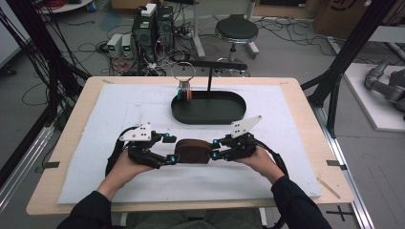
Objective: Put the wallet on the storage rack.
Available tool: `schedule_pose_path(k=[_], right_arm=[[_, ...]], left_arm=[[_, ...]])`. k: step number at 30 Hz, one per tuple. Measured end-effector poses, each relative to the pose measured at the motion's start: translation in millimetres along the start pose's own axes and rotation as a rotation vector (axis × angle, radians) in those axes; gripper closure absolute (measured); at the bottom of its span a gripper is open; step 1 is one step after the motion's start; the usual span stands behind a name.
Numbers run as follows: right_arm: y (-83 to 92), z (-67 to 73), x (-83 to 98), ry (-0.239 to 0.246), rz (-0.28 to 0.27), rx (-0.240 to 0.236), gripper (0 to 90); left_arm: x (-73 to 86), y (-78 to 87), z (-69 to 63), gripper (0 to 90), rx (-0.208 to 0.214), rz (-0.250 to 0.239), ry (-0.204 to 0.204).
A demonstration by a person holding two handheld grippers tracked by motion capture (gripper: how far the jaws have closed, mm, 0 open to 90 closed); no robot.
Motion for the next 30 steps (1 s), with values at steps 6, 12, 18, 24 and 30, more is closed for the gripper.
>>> schedule_pose_path(k=[6,12,18,24,30], right_arm=[[4.7,3.5,-0.5,0.006,-0.010,-0.006,69.5],[6.6,3.7,-0.1,0.004,-0.008,-0.008,69.0],[10.0,1.6,-1.7,-0.006,-0.033,0.007,63.2],[27.7,-7.1,-3.1,-0.034,-0.079,0.079,48.1],[59.0,-23.2,4.0,-0.112,-0.135,0.246,38.2]], left_arm=[[-3.0,-11.5,-4.1,43.7,0.036,0.008,-0.019],[-4.7,-14.0,-4.3,59.7,0.063,0.002,-0.020],[-7.4,-12.6,-4.7,65.7,0.088,-0.031,-0.013],[-11.1,-10.0,-1.8,66.0,0.059,-0.045,-0.022],[-20.1,-5.8,4.0,66.0,0.016,-0.068,-0.026]])
Point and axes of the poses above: each handheld gripper's, and its own axes: y roughly backward along the jaws, x roughly out of its underside, z roughly to its left, the point moved 4 cm from there along -y, roughly forward along the jaws, and after that the axes turned 6 degrees about x, right-handed, at the moved point
